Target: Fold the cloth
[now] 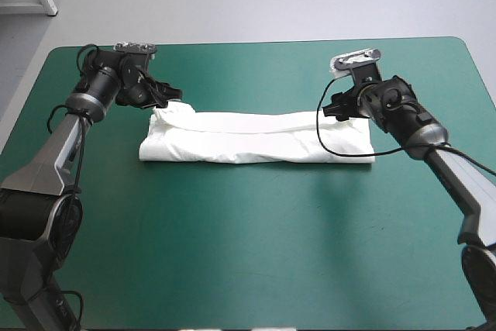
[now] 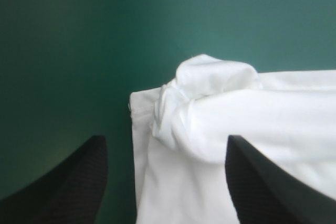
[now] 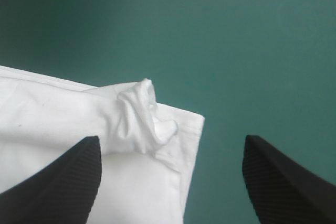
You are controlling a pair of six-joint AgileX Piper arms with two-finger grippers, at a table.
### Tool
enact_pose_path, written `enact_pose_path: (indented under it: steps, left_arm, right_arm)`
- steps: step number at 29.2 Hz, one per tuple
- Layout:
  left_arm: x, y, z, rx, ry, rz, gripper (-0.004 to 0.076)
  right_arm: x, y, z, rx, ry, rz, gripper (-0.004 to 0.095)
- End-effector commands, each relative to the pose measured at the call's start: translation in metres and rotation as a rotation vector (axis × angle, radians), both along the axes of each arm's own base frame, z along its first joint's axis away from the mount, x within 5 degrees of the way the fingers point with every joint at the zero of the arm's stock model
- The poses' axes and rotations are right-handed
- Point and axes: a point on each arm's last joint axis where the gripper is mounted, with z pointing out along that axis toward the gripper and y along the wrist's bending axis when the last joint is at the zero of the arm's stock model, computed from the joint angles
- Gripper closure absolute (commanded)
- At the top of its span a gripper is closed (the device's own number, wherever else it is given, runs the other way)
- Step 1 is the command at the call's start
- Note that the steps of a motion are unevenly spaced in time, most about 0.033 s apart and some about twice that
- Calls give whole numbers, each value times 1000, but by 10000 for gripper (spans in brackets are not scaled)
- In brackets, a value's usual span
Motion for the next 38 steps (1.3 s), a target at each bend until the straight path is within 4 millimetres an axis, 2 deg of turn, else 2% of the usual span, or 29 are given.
enact_pose_path:
  steps: [1,4,7,8,13,16,22,25,31,38]
  left_arm:
    - [-19,-13,46,-71,-26,-70,351]
    - [-24,-34,41,-140,1,-163,530]
    - [-27,-56,32,-180,0,-220,712]
    - [-29,-65,30,-195,-11,-238,729]
    - [-34,-105,19,-257,-84,-304,731]
    - [-35,-121,11,-264,-118,-329,731]
    - [-30,-146,-24,-275,-40,-349,731]
    - [-27,-155,-44,-271,6,-355,731]
    - [-24,-172,-71,-264,48,-370,732]
    - [-27,-179,-76,-260,54,-384,732]
  right_arm:
    - [-22,-14,48,-7,-113,-13,231]
    - [-33,-18,52,-6,-117,-16,252]
    - [-39,-26,46,5,-85,-49,252]
    - [-41,-29,43,15,-68,-61,252]
    - [-44,-58,24,107,24,-130,252]
    - [-43,-72,19,180,63,-124,252]
    - [-41,-99,15,388,107,-91,252]
    - [-37,-111,5,480,164,-80,252]
    - [-19,-115,-26,553,260,-74,252]
    - [11,-108,-76,714,353,-52,252]
